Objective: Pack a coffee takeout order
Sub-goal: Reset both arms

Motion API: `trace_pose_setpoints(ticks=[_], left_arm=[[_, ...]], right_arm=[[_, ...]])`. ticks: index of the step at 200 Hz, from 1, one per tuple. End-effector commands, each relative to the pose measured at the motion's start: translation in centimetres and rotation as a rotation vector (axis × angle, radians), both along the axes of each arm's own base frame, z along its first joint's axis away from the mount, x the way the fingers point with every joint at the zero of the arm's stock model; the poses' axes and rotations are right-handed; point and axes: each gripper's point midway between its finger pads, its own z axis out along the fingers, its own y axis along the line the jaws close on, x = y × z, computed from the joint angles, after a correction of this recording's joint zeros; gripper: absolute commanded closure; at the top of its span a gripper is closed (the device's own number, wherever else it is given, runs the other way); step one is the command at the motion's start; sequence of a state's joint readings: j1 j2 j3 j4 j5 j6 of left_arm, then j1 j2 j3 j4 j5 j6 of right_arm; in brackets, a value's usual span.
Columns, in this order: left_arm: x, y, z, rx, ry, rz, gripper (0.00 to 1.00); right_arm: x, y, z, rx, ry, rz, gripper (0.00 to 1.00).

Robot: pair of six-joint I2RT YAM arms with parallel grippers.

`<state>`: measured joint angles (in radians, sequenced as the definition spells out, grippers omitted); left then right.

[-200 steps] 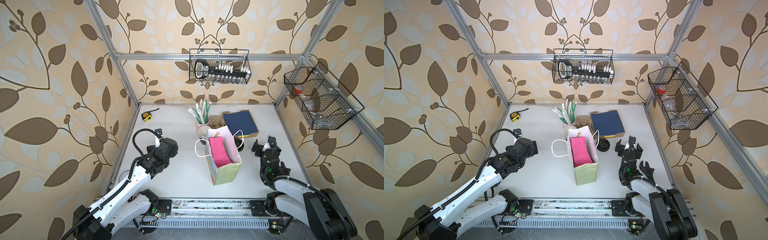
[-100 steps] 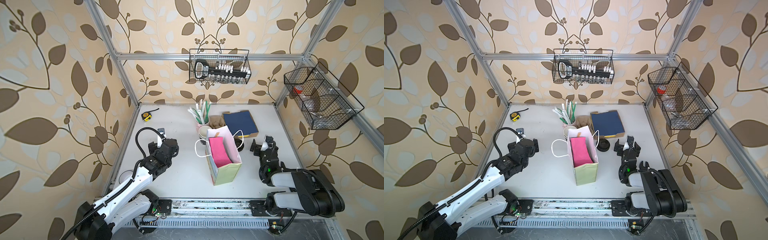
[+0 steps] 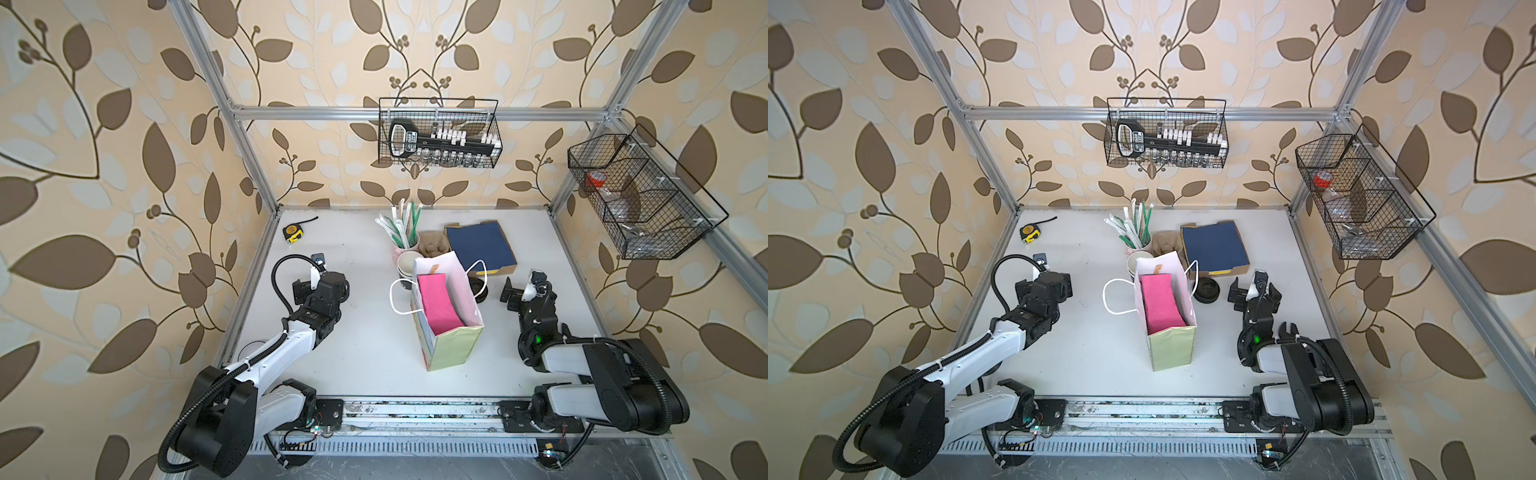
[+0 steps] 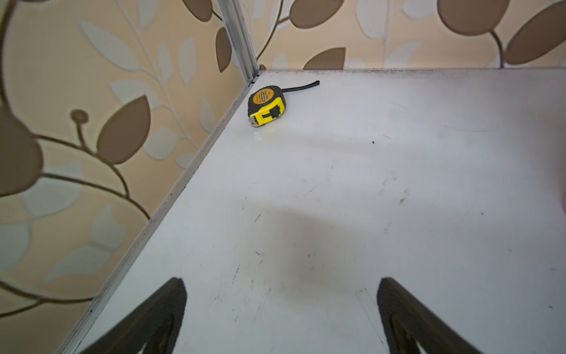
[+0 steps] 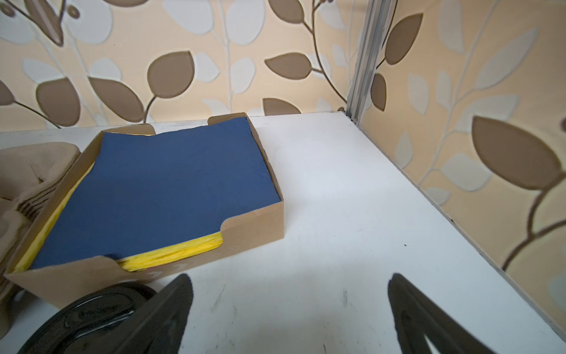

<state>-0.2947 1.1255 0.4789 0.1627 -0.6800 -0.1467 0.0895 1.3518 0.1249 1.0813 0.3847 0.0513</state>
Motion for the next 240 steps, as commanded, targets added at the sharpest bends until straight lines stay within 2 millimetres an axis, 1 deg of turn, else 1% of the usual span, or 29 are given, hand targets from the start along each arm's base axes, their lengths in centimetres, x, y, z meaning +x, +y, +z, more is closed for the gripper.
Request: trace_pose_setpoints(ticks=[1,20,32,41,53,82,94,100,102,106,117,134,240], left_arm=[[1.8,-0.2,2.1,-0.041,-0.156,-0.079,0.01],[2.7,-0.3,1.2,-0.010,-0.159,-0.131,0.01],[3.1,-0.2,0.2,-0.017,-0.157,-0.145,0.01],[3.7,-0.8,-0.7,-0.020,-0.135,-0.188,0.01],[4.2,-0.8,-1.8,-0.045,-0.095,-0.205,0.01],[4.2,-0.9,-3.9,-0.070,-0.099,-0.243,0.01],[4.3,-1.0,-4.4,-0.080,-0.105,-0.252,0.01],[4.4,-1.1,-4.2,-0.086,-0.112,-0.259,0.01],[4.4,-1.1,-5.2,-0.089,-0.087,-0.261,0.01],[4.4,-1.2,-5.8,-0.096,-0.073,-0.270,0.01],[5.0,-1.2,-6.0,-0.104,-0.066,-0.282,0.01],[5.2,0.1,-6.4,-0.149,-0.038,-0.235,0.01],[5.1,0.0,-6.3,-0.152,-0.042,-0.239,0.01]], right_arm=[[0.5,0.1,1.1,-0.011,-0.034,0.003,0.00],[0.5,0.2,1.1,-0.011,-0.034,0.003,0.00],[0.5,0.2,1.2,-0.011,-0.035,0.004,0.00],[0.5,0.1,1.1,-0.011,-0.033,0.003,0.00],[0.5,0.2,1.2,-0.011,-0.035,0.004,0.00],[0.5,0.1,1.2,-0.011,-0.035,0.003,0.00],[0.5,0.2,1.2,-0.011,-0.034,0.004,0.00],[0.5,0.2,1.1,-0.011,-0.034,0.005,0.00],[0.5,0.2,1.2,-0.010,-0.034,0.005,0.00],[0.5,0.1,1.2,-0.010,-0.034,0.004,0.00],[0.5,0.2,1.1,-0.010,-0.033,0.007,0.00],[0.5,0.1,1.1,-0.009,-0.033,0.005,0.00],[0.7,0.2,1.0,0.003,-0.026,0.023,0.00]])
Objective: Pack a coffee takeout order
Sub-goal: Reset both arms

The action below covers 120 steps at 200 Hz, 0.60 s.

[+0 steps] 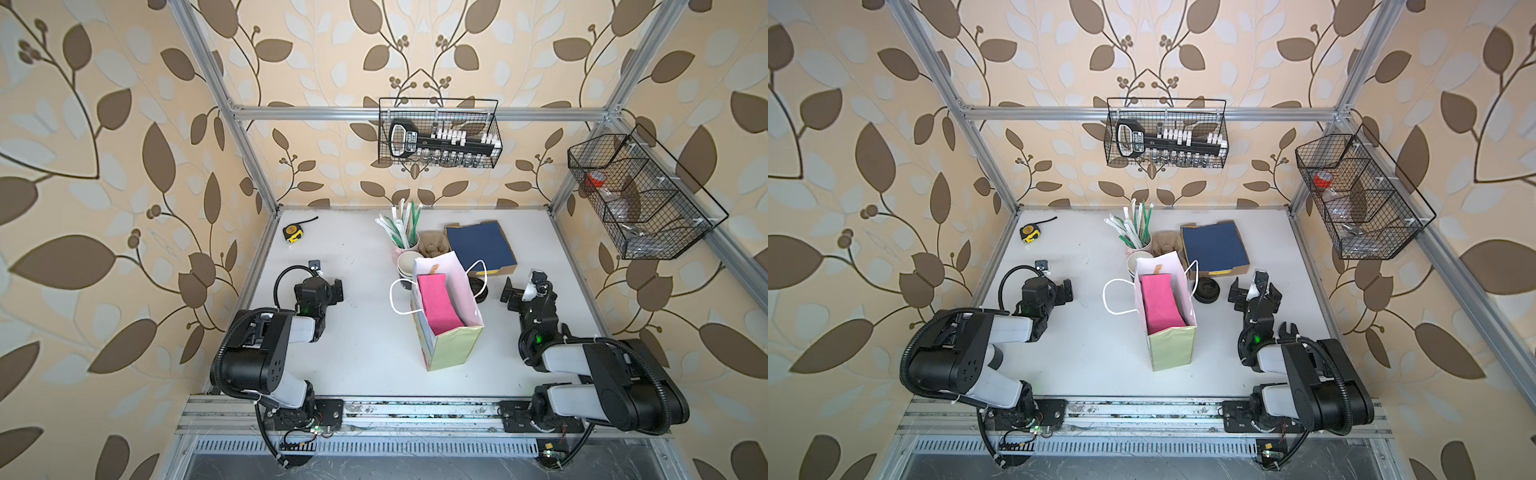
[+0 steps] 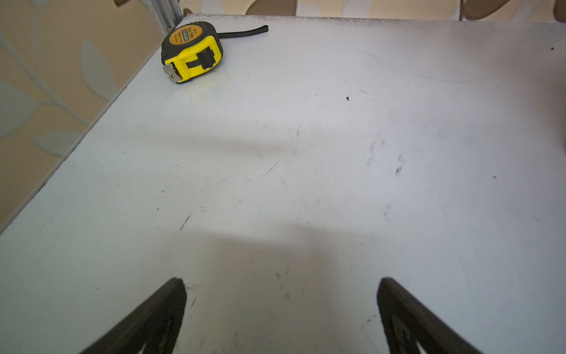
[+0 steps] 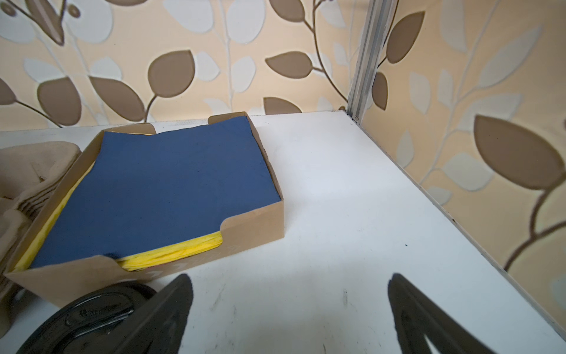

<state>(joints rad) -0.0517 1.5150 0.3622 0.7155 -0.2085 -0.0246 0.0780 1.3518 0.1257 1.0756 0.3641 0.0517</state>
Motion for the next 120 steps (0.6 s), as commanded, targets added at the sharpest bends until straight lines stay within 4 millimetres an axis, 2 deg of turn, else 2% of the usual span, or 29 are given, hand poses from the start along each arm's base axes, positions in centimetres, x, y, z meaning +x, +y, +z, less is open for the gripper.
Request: trace_pose_setpoints(ticks=[1,120], left_arm=[[1.08,-0.39,2.08,-0.016,-0.074,-0.016,0.01],[1.10,-0.35,2.06,-0.014,-0.074,-0.016,0.01]], right_arm=[[0.66,0.20,1.15,-0.001,-0.032,0.013,0.00],[0.67,0.21,1.16,-0.001,-0.032,0.014,0.00]])
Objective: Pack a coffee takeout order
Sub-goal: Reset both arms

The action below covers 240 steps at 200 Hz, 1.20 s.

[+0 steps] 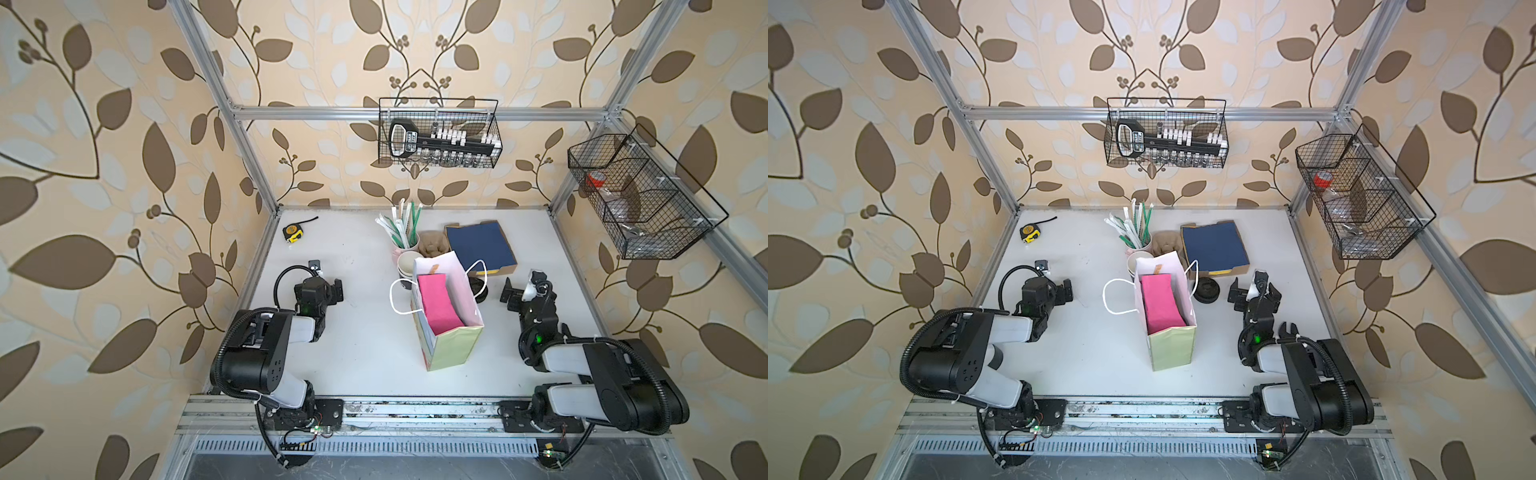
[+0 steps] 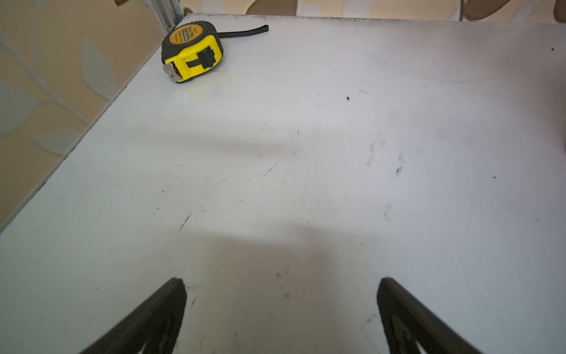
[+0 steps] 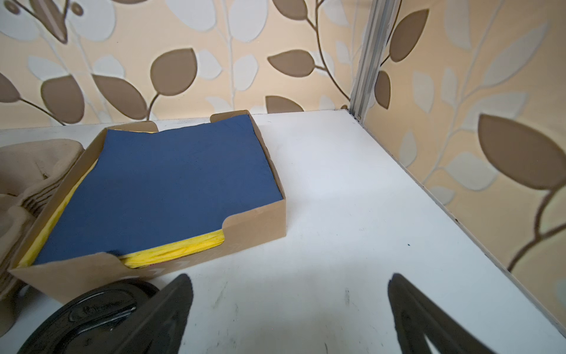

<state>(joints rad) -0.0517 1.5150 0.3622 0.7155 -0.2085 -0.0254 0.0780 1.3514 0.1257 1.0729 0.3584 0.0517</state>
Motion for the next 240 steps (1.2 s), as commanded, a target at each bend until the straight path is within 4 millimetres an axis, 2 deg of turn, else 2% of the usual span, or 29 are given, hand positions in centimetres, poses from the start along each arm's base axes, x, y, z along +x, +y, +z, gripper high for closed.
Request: trace_pose_setpoints(ticks=[1,105,119,126,163,240], left_arm=[[1.1,-0.4,2.1,-0.014,-0.075,-0.016,0.01],[1.0,-0.4,2.1,-0.015,-0.076,-0.019,0.01],[1.2,-2.4,1.8,-0.028,-0.058,-0.147,0.01],[1.3,-2.6,1.9,-0.036,-0.062,-0.160,0.01],[1.3,-1.0,1.9,-0.047,-0.061,-0.074,0.01],[1.3,-0.9,2.0,-0.045,-0.065,-0.073,0.01]], right_arm=[[0.7,0.1,1.2,-0.002,-0.034,0.009,0.00],[0.7,0.1,1.2,-0.002,-0.035,0.008,0.00],[0.7,0.1,1.2,-0.001,-0.034,0.007,0.00],[0.7,0.1,1.2,-0.002,-0.034,0.007,0.00],[0.7,0.1,1.2,-0.002,-0.034,0.010,0.00],[0.7,0.1,1.2,-0.002,-0.034,0.009,0.00]])
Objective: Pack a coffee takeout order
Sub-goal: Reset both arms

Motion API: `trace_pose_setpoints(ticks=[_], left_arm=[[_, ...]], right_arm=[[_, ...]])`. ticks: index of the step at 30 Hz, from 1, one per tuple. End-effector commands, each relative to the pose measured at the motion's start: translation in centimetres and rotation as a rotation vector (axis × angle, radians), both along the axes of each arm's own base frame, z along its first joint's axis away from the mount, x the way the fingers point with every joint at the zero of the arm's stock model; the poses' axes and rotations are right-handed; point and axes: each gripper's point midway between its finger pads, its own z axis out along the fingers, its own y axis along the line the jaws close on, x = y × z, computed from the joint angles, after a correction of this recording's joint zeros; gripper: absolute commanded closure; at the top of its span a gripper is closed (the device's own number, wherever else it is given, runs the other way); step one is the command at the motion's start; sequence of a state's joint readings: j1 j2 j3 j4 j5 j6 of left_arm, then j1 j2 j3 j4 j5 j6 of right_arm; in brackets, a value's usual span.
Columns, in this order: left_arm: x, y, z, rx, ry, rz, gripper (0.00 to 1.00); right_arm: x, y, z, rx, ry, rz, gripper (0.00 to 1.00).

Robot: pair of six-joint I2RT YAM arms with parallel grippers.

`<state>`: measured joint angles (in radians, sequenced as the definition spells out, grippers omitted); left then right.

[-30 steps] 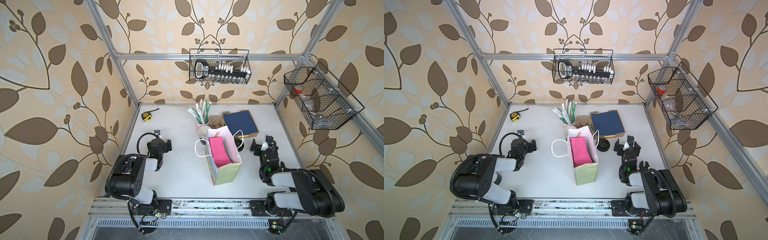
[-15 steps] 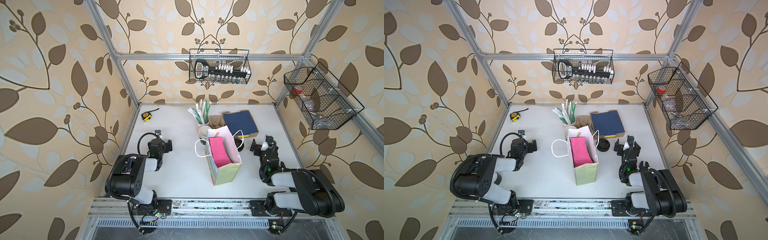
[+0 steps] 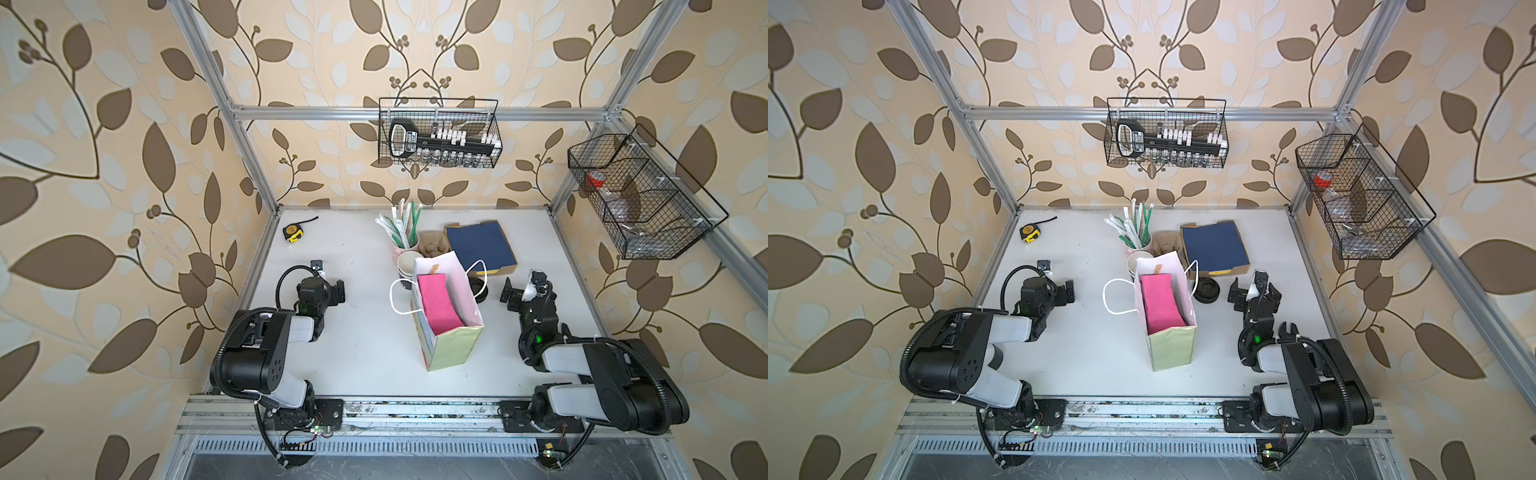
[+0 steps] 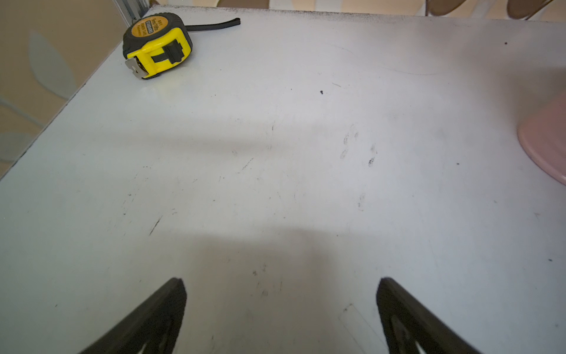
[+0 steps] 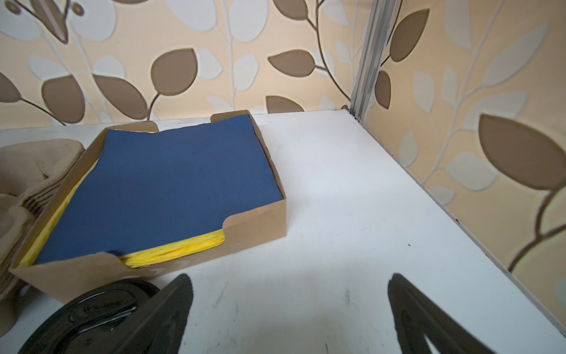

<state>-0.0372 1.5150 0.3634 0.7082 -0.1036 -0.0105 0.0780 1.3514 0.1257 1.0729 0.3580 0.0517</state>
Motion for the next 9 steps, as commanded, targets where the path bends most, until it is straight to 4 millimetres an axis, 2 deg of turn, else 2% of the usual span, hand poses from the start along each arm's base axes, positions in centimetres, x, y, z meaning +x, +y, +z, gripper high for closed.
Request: trace_pose_setpoints(ticks=[1,9], left_arm=[[1.15,0.31,2.21,-0.008,-0.073,0.012,0.01],[1.18,0.30,2.25,-0.008,-0.075,0.012,0.01]], right_arm=[[0.69,0.10,1.20,-0.002,-0.034,0.008,0.00],[0.67,0.06,1.18,0.003,-0.034,0.010,0.00]])
